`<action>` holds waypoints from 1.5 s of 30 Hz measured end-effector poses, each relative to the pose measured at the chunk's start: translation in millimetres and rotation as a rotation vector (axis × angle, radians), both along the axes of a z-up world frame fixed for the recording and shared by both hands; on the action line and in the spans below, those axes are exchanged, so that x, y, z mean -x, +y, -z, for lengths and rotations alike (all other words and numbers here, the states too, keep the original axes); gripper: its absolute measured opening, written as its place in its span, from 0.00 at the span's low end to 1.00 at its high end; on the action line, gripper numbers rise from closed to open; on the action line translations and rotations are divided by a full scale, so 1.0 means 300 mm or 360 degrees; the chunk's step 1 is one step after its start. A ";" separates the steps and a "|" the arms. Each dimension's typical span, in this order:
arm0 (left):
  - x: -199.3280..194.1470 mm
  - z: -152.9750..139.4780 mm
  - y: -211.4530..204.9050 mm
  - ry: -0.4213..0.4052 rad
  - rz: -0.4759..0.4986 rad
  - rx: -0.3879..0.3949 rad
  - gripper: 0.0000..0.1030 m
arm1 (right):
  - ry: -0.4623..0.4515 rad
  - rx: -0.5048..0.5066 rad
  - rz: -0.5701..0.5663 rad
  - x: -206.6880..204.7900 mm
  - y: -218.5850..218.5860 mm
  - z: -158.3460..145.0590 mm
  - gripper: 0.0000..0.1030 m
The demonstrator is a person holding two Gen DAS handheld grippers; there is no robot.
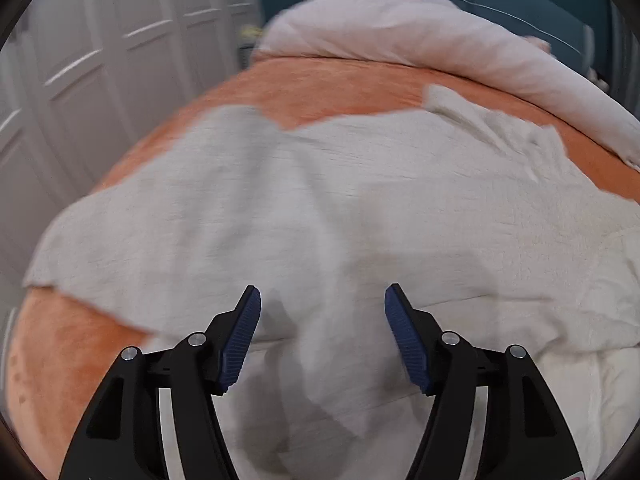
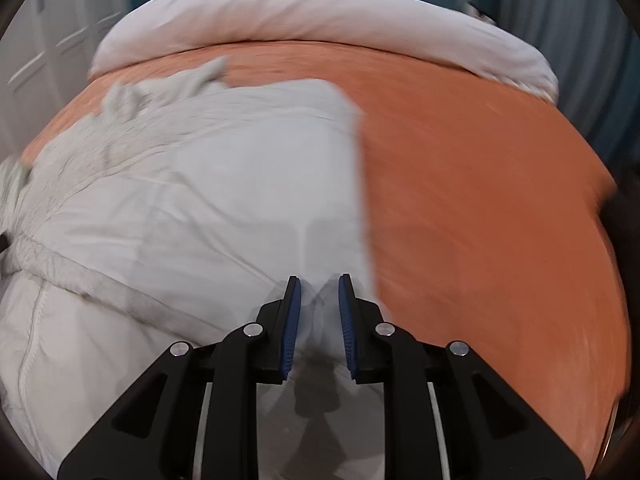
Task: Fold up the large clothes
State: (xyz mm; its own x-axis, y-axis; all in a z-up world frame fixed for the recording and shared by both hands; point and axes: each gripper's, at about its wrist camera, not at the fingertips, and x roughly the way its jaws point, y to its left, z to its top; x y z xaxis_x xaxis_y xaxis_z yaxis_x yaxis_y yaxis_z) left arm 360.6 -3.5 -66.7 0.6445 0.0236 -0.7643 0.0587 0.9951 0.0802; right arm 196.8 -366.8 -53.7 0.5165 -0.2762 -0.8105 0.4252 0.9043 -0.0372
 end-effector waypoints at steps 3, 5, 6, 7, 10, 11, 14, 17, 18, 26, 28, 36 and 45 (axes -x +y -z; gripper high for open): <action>0.022 -0.058 0.186 -0.0017 -0.0118 0.0119 0.64 | -0.0029 -0.0011 0.0029 0.079 0.025 -0.046 0.22; 0.019 -0.082 0.322 -0.0017 -0.0254 0.0148 0.67 | -0.0050 -0.0030 -0.0027 0.112 0.086 -0.077 0.22; 0.014 -0.093 0.415 -0.0024 -0.0341 0.0165 0.68 | -0.0068 -0.0054 -0.0073 0.134 0.134 -0.086 0.24; 0.007 -0.097 0.484 -0.0026 -0.0412 0.0167 0.68 | -0.0081 -0.0079 -0.0115 0.151 0.177 -0.090 0.26; -0.014 -0.091 0.748 -0.0009 -0.0663 0.0283 0.69 | -0.0122 -0.0209 -0.0243 0.194 0.327 -0.089 0.29; -0.021 -0.084 0.799 0.0003 -0.0708 0.0321 0.69 | -0.0129 -0.0238 -0.0280 0.207 0.375 -0.085 0.34; -0.056 -0.027 1.027 0.0084 -0.0937 0.0548 0.69 | -0.0136 -0.0223 -0.0362 0.232 0.474 -0.080 0.48; -0.071 0.015 1.142 0.0106 -0.1075 0.0722 0.68 | -0.0094 -0.0141 -0.0401 0.221 0.539 -0.054 0.55; -0.081 0.034 1.169 0.0123 -0.1100 0.0784 0.64 | -0.0082 -0.0113 -0.0399 0.218 0.550 -0.043 0.55; -0.144 -0.095 1.057 0.0042 -0.0802 0.0700 0.02 | -0.0100 -0.0115 -0.0372 0.228 0.551 0.006 0.60; -0.139 -0.208 0.958 -0.0067 -0.0662 0.0660 0.01 | -0.0116 -0.0141 -0.0374 0.229 0.544 0.014 0.61; 0.016 -0.621 0.267 -0.0368 0.0111 0.0586 0.00 | -0.0183 -0.0258 -0.0376 0.244 0.521 0.024 0.64; 0.229 -0.370 -0.463 -0.0002 0.0686 0.0444 0.02 | -0.0215 -0.0328 -0.0386 0.247 0.507 0.027 0.66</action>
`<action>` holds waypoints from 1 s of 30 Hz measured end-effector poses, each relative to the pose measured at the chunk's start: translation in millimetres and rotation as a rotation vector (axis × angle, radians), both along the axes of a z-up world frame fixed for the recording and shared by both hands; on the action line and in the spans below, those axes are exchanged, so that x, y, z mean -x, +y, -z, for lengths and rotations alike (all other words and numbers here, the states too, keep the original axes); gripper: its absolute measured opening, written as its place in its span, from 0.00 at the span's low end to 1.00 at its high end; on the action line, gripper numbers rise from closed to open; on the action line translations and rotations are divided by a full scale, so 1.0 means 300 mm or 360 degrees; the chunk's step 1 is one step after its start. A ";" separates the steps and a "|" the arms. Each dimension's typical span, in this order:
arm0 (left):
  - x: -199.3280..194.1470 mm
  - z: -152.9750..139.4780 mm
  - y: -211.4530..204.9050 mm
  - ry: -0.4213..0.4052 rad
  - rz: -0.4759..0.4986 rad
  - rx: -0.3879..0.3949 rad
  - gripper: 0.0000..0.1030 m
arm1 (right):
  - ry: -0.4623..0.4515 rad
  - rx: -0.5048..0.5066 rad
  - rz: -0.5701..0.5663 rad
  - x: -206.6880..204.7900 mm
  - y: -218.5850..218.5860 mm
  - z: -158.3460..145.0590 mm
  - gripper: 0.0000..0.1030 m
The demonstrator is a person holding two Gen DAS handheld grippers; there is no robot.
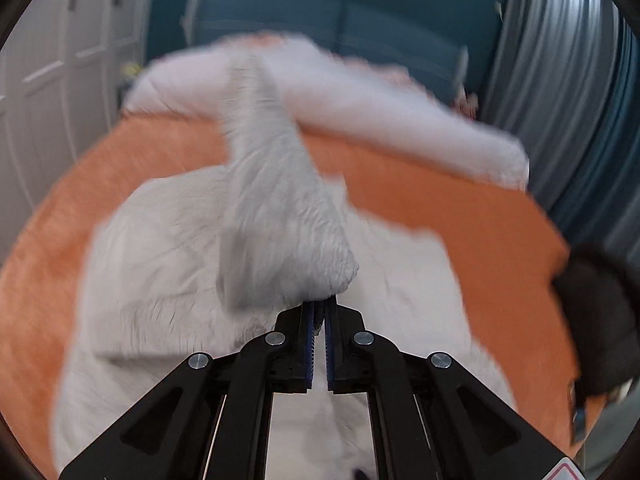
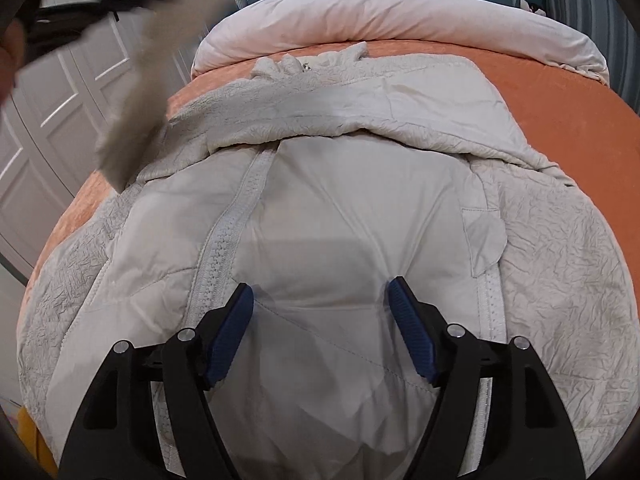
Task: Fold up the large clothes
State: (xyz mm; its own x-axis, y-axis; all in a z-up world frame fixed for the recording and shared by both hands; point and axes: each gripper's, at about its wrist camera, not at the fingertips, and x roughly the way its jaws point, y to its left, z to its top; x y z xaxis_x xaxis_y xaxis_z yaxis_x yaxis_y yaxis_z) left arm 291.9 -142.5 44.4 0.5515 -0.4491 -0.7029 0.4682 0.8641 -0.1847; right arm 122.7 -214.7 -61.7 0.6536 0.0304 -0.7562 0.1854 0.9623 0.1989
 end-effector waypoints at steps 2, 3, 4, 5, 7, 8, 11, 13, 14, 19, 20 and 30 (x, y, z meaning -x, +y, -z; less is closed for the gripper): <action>0.006 0.130 -0.081 0.0113 0.0020 -0.0114 0.03 | -0.0002 0.0000 -0.0001 0.000 0.002 0.000 0.66; 0.017 0.176 -0.102 0.0160 0.0021 -0.0144 0.03 | -0.0004 -0.0002 -0.0002 -0.001 0.002 0.000 0.67; 0.029 0.214 -0.107 0.0183 0.0016 -0.0154 0.04 | -0.0009 -0.0006 -0.0003 0.000 0.001 0.000 0.67; 0.045 0.238 -0.098 0.0187 0.0011 -0.0167 0.04 | -0.0012 -0.0012 -0.0005 -0.001 -0.001 0.002 0.67; 0.053 0.267 -0.108 0.0185 0.0011 -0.0198 0.07 | -0.0015 -0.0025 -0.0010 0.000 -0.004 0.005 0.68; 0.053 0.266 -0.108 0.0181 0.0016 -0.0199 0.07 | -0.0014 -0.0018 -0.0014 -0.001 -0.002 0.008 0.68; 0.051 0.239 -0.084 0.0203 0.0034 -0.0152 0.14 | -0.0026 -0.0035 -0.0019 -0.001 -0.004 0.009 0.70; 0.055 0.210 -0.067 0.0197 0.0033 -0.0120 0.34 | -0.0028 -0.0045 -0.0020 -0.001 -0.005 0.011 0.70; 0.055 0.183 -0.049 0.0174 0.0018 -0.0101 0.38 | -0.0028 -0.0044 -0.0021 -0.004 -0.006 0.009 0.70; 0.063 0.100 0.028 0.0138 -0.0016 0.0033 0.61 | -0.0029 -0.0044 -0.0024 -0.004 -0.015 0.011 0.71; 0.064 0.086 0.040 0.0138 -0.0023 0.0049 0.63 | -0.0029 -0.0043 -0.0025 -0.004 -0.015 0.011 0.71; 0.032 0.041 0.168 0.0014 -0.0183 -0.0030 0.73 | -0.0031 -0.0057 -0.0029 -0.006 -0.011 0.010 0.74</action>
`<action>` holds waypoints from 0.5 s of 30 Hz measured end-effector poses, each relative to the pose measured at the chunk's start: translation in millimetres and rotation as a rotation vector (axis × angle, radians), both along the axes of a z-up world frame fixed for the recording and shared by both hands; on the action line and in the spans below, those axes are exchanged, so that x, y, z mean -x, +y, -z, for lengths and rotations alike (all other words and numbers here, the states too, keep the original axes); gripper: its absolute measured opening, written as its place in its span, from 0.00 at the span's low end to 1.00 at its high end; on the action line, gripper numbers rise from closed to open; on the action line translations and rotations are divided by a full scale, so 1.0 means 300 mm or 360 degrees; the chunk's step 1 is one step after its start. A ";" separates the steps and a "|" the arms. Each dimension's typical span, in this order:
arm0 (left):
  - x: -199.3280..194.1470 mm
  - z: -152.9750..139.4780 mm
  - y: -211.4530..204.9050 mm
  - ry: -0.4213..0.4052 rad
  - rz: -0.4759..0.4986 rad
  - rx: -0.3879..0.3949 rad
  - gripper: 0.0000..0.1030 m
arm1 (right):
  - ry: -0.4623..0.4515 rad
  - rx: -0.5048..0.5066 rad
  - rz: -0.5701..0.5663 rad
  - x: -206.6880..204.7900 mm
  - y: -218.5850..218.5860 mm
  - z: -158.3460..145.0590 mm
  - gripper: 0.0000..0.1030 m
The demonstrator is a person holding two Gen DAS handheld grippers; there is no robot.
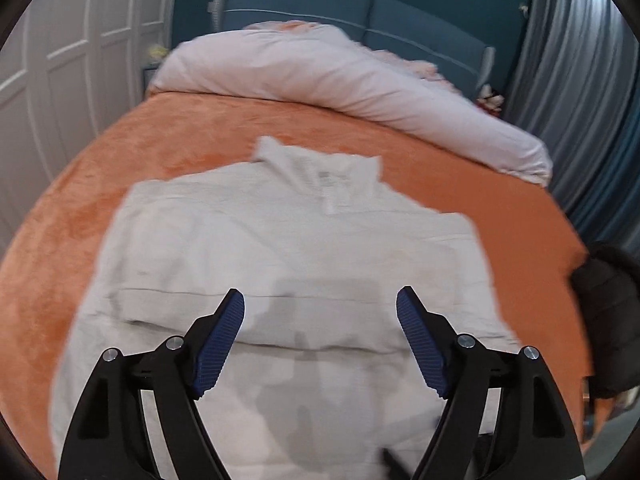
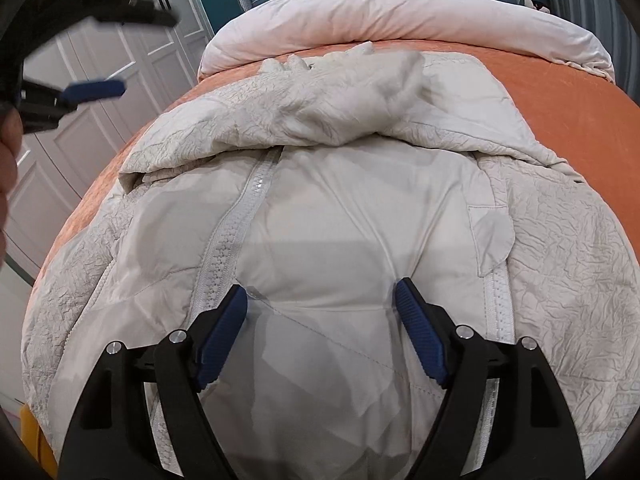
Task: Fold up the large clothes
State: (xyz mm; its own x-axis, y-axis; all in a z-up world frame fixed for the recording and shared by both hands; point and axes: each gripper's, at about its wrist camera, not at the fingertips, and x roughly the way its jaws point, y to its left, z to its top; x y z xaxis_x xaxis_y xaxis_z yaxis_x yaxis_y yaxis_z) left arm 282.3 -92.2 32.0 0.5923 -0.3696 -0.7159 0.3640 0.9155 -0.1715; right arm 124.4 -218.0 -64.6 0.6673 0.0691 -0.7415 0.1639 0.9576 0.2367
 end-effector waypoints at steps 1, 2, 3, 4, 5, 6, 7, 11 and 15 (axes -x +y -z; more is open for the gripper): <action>-0.014 0.013 0.021 0.0009 -0.0037 -0.0030 0.73 | 0.0000 -0.0008 -0.0005 0.001 -0.002 -0.001 0.75; -0.029 0.025 0.043 0.0015 -0.0079 -0.0053 0.73 | -0.0001 -0.0017 -0.0011 0.005 -0.003 -0.001 0.77; -0.049 0.041 0.075 0.0022 -0.0130 -0.0073 0.73 | -0.0003 -0.0030 -0.0019 0.006 -0.005 -0.002 0.81; -0.064 0.053 0.101 0.0031 -0.0170 -0.0090 0.73 | -0.0007 -0.0045 -0.0035 0.006 -0.005 -0.003 0.84; -0.077 0.061 0.121 0.0038 -0.0201 -0.0101 0.73 | -0.0009 -0.0053 -0.0051 0.010 -0.004 -0.004 0.87; -0.095 0.073 0.152 0.0048 -0.0248 -0.0114 0.73 | -0.0002 -0.0039 -0.0060 0.009 0.002 -0.005 0.87; -0.107 0.080 0.174 0.0054 -0.0276 -0.0120 0.73 | 0.0002 -0.0024 -0.0059 0.009 0.005 -0.006 0.87; -0.150 0.112 0.253 0.0054 -0.0369 -0.0170 0.73 | 0.0023 -0.0002 -0.0053 0.008 0.010 -0.013 0.87; -0.167 0.134 0.305 0.0051 -0.0399 -0.0197 0.73 | 0.0006 0.0019 -0.0054 -0.007 0.007 -0.082 0.86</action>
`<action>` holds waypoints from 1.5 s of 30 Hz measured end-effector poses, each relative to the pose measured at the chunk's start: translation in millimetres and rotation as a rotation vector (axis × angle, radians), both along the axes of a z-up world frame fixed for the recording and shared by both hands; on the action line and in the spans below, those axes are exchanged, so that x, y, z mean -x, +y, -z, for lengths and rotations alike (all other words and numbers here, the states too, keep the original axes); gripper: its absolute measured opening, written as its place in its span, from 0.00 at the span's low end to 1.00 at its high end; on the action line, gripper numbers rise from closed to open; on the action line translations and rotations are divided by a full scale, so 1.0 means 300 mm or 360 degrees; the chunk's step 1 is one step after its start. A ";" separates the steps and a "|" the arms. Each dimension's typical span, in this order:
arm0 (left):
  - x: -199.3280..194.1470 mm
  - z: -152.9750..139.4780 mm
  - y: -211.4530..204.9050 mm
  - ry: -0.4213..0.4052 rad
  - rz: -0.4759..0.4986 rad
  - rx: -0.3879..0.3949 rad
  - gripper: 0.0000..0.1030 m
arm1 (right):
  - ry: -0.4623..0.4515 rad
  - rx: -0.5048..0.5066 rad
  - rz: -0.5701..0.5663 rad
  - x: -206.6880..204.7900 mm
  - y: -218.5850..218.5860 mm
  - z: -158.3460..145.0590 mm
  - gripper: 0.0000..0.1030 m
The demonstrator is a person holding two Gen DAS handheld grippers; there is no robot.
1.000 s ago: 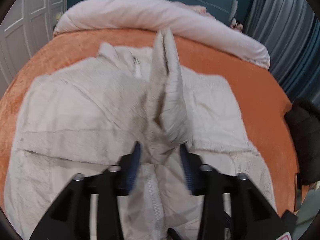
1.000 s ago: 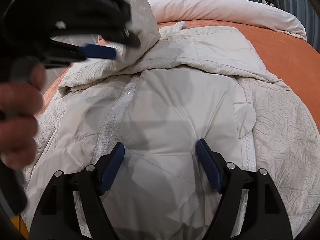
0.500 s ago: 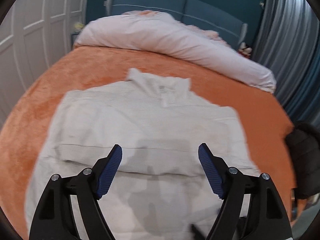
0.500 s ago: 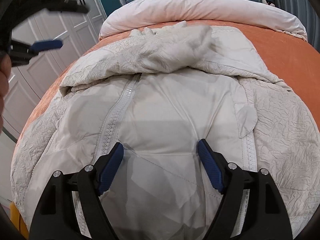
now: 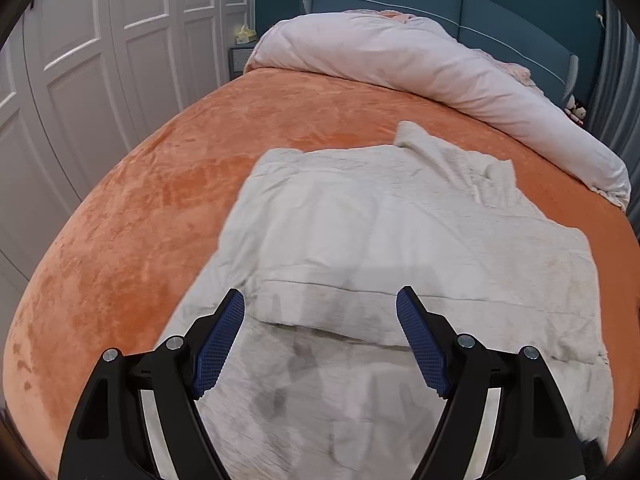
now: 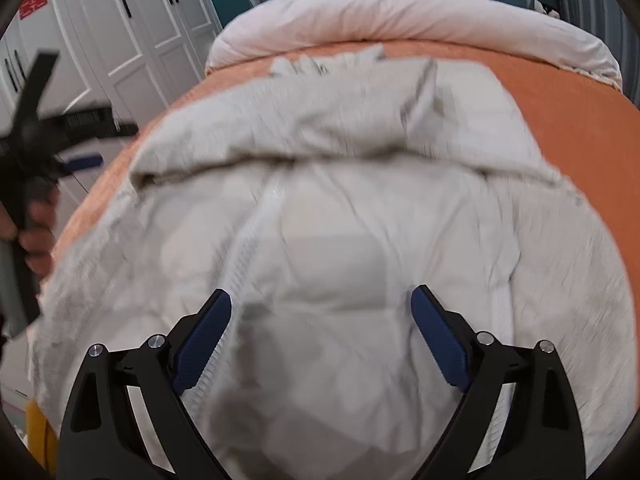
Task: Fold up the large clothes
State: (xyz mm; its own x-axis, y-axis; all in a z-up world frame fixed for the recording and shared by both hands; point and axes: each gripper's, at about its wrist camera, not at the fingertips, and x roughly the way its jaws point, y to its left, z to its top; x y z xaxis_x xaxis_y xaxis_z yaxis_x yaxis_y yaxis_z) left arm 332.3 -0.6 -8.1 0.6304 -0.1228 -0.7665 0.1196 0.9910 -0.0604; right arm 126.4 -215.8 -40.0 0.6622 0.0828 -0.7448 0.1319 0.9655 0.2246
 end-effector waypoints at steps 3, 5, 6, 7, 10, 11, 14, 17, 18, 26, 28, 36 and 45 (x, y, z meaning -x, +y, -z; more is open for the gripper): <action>-0.014 0.016 0.021 0.0008 -0.0012 -0.0009 0.73 | -0.0111 0.0030 0.0061 -0.040 -0.054 -0.111 0.86; -0.024 0.028 0.035 0.0012 -0.0018 -0.0014 0.73 | -0.0131 -0.0006 0.0118 -0.089 -0.109 -0.165 0.86; -0.030 0.034 0.044 0.0015 -0.0024 -0.0016 0.73 | -0.0119 -0.0040 0.0153 -0.129 -0.147 -0.180 0.86; -0.036 0.039 0.051 0.0018 -0.0028 -0.0015 0.73 | -0.0107 -0.0072 0.0184 -0.162 -0.180 -0.183 0.86; -0.044 0.050 0.067 0.0021 -0.0047 -0.0021 0.73 | -0.0074 -0.0116 0.0280 -0.248 -0.250 -0.170 0.86; -0.048 0.054 0.074 0.0021 -0.0051 -0.0022 0.73 | -0.0064 -0.0120 0.0293 -0.267 -0.255 -0.165 0.86; -0.058 0.063 0.086 0.0023 -0.0059 -0.0037 0.73 | -0.0010 -0.0141 0.0309 -0.330 -0.269 -0.132 0.82; -0.069 0.073 0.095 0.0023 -0.0063 -0.0052 0.73 | 0.0080 -0.0186 0.0298 -0.390 -0.260 -0.080 0.61; -0.073 0.078 0.098 0.0024 -0.0067 -0.0059 0.73 | 0.0123 -0.0217 0.0292 -0.416 -0.259 -0.057 0.54; -0.112 0.095 0.115 0.0022 -0.0088 -0.0078 0.73 | -0.0256 -0.0195 0.0150 -0.446 -0.215 -0.309 0.06; -0.123 0.101 0.110 0.0015 -0.0092 -0.0088 0.73 | -0.0360 -0.0121 0.0150 -0.430 -0.222 -0.373 0.06; -0.144 0.194 0.072 0.0044 -0.0095 -0.0189 0.76 | 0.0074 -0.0055 0.0261 -0.483 -0.308 0.013 0.11; -0.150 0.274 0.081 0.0056 -0.0124 -0.0182 0.80 | -0.0086 -0.0135 0.0466 -0.385 -0.361 -0.061 0.35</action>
State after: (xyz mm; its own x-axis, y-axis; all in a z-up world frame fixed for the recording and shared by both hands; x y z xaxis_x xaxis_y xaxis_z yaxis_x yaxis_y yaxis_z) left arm 377.3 23.8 -90.2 0.6073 0.0150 -0.7943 0.0418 0.9978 0.0508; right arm 241.8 -324.1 -21.7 0.7055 -0.0571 -0.7064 0.3876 0.8656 0.3171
